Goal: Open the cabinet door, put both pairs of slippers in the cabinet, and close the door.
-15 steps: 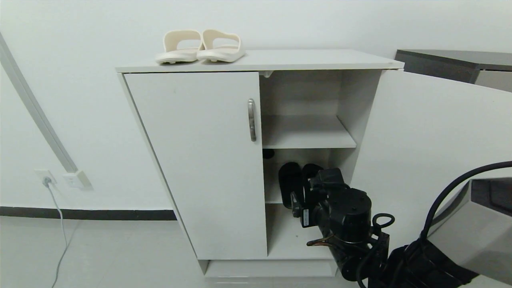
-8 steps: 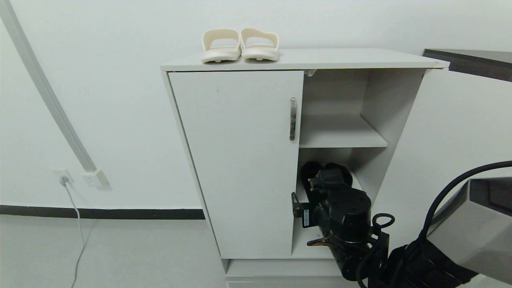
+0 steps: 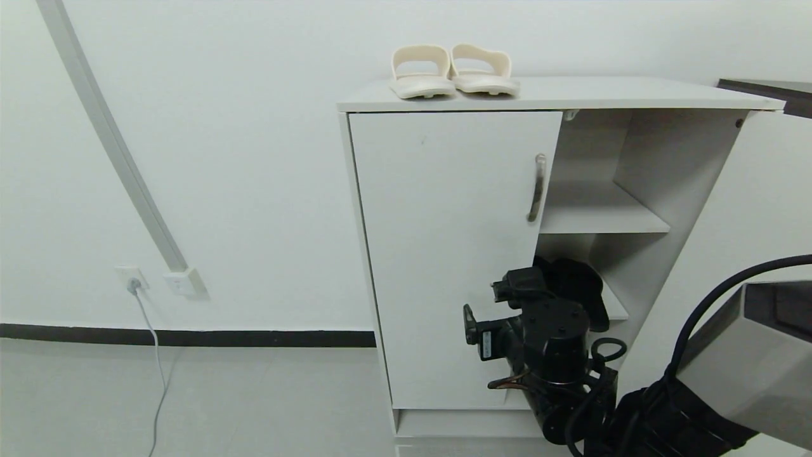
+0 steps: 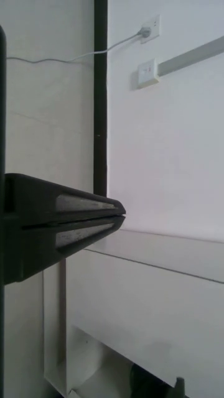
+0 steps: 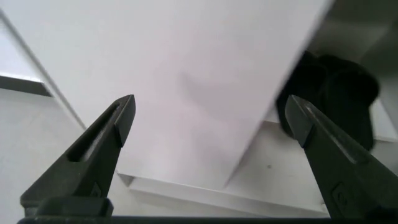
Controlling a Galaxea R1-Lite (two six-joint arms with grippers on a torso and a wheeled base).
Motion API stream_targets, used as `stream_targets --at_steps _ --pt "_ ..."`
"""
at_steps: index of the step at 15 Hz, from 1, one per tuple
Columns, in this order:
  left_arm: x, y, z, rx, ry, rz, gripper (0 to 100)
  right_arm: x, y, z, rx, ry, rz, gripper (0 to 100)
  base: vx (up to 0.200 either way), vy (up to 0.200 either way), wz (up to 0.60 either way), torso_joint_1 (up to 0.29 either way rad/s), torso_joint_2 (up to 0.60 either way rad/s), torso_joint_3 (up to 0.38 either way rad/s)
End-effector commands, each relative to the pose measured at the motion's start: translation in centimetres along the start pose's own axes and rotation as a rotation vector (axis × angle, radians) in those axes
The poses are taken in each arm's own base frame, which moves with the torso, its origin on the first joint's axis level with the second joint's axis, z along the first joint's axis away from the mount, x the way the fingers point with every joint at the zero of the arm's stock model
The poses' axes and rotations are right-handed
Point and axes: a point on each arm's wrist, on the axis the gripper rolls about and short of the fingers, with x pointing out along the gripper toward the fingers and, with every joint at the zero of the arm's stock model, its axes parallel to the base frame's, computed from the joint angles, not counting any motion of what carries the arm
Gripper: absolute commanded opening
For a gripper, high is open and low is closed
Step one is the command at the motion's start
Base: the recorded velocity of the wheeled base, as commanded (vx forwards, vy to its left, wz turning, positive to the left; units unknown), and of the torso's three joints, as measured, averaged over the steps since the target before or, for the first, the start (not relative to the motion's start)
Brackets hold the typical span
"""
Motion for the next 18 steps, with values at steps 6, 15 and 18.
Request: stream_targets --at_steps 6,15,18 --pt "0.01 0.0 0.01 -0.003 0.001 0.002 0 -0.19 -0.1 -0.22 0.014 -0.016 0.022 100 0.0 0.0 0.0 0.0 0.0 0.0" --pt "0.01 0.01 0.01 -0.007 0.001 0.006 0 0.01 -0.82 -0.62 0.021 -0.026 0.055 100 0.0 0.0 0.0 0.0 0.0 0.0" --pt "0.01 0.01 0.01 -0.006 0.001 0.006 0 -0.09 -0.61 -0.62 0.024 -0.028 0.063 100 0.0 0.0 0.0 0.0 0.0 0.0"
